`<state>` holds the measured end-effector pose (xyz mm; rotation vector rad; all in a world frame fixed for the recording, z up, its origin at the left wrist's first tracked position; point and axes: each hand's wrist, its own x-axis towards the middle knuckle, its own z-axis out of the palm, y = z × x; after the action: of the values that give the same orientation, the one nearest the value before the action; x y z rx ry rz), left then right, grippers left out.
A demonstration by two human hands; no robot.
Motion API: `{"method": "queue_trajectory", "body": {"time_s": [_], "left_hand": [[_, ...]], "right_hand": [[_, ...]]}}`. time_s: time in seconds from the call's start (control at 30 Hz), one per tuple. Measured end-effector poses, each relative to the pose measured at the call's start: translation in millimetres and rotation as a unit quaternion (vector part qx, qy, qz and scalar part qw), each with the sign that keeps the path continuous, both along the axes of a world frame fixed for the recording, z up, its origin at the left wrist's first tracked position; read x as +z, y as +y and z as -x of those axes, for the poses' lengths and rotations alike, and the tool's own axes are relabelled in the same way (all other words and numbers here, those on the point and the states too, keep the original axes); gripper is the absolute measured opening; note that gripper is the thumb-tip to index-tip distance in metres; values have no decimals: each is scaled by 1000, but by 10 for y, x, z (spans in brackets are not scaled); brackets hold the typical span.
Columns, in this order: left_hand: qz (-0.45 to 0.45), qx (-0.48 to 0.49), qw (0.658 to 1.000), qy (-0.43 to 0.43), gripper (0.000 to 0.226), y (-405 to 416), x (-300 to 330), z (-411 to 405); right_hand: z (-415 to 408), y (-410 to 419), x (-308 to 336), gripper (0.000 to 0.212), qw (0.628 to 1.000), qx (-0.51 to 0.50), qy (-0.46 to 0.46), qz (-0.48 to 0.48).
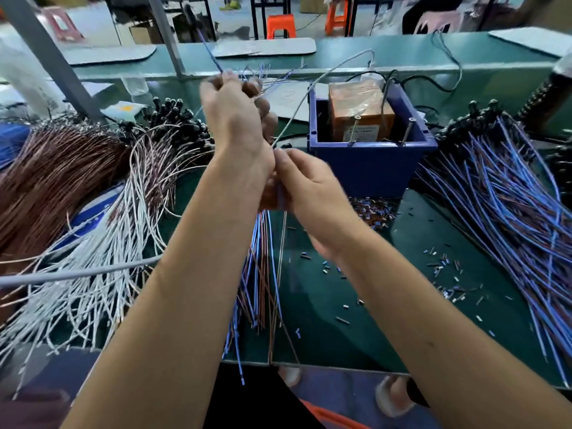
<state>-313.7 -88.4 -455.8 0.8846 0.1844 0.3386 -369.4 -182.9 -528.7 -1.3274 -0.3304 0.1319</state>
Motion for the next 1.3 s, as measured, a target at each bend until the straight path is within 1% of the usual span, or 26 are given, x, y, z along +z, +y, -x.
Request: {"method": "queue_trajectory", "body": {"time_s": [0.03, 0.07, 0.13, 0.17, 0.23, 0.27, 0.33, 0.37, 0.4, 0.43, 0.47, 0.5, 0.53, 0.57, 0.6, 0.7, 0.8, 0.87, 0.93, 1.0, 1.07, 1.2, 1.3], "left_hand": [[14, 2, 1000, -14, 14, -20, 52, 13], [26, -3, 999, -22, 13, -13, 107, 20], [34, 1, 999, -25, 18, 49, 203, 41], [33, 11, 999, -29, 23, 82, 227, 51], [18, 24, 998, -52, 27, 105, 221, 100], [-13, 30, 997, -68, 27, 84, 189, 144], [-132, 42, 983, -123, 30, -42, 39, 247], [-207, 49, 964, -161, 30, -139, -59, 312], [-286, 51, 935, -203, 30, -261, -166, 371], [-374, 48, 894, -244, 29, -386, -285, 426], [-472, 42, 837, -274, 28, -511, -413, 474], [-562, 35, 772, -294, 27, -626, -539, 512], [-625, 28, 719, -303, 27, -713, -650, 527], [-657, 15, 690, -303, 27, -781, -733, 533], [-670, 1, 681, -297, 28, -822, -794, 531], [-689, -29, 676, -260, 30, -850, -928, 479], [-696, -52, 677, -232, 26, -799, -1046, 412], [-691, -23, 684, -232, 22, -742, -1079, 390], [-693, 9, 686, -221, 26, -686, -1091, 381], [-698, 25, 687, -200, 32, -640, -1119, 366], [-696, 28, 693, -185, 33, -640, -1143, 375], [-675, 6, 707, -211, 21, -719, -1137, 406], [-650, 3, 725, -227, 13, -728, -1151, 391]], "right_hand": [[-17, -124, 25, 18, 1000, 4, -4, -4], [-45, -280, 36, 14, 1000, 0, -18, 12], [-101, -639, 21, 13, 992, -38, -72, 97], [-128, -818, -2, 13, 979, -70, -111, 156], [-161, -1132, -89, 15, 936, -135, -188, 266], [-158, -1266, -150, 14, 915, -164, -211, 303], [-126, -1477, -284, 13, 883, -217, -233, 344], [-109, -1537, -344, 12, 868, -238, -248, 359], [-98, -1573, -392, 10, 853, -255, -265, 371], [-94, -1582, -425, 9, 841, -269, -282, 377], [-95, -1574, -446, 9, 833, -278, -296, 376], [-100, -1559, -459, 10, 829, -281, -309, 371], [-104, -1535, -464, 11, 829, -281, -319, 363], [-100, -1518, -463, 13, 830, -281, -324, 356], [-93, -1506, -466, 15, 832, -283, -327, 349], [-70, -1509, -492, 15, 824, -306, -333, 342], [-73, -1496, -499, 14, 829, -319, -315, 334], [-101, -1504, -491, 17, 842, -334, -281, 316], [-129, -1528, -500, 17, 865, -330, -247, 285], [-151, -1551, -511, 12, 892, -314, -213, 245], [-161, -1549, -524, 8, 906, -302, -193, 225], [-157, -1501, -551, 6, 925, -253, -183, 217], [-154, -1490, -550, 7, 936, -243, -170, 189]]}}
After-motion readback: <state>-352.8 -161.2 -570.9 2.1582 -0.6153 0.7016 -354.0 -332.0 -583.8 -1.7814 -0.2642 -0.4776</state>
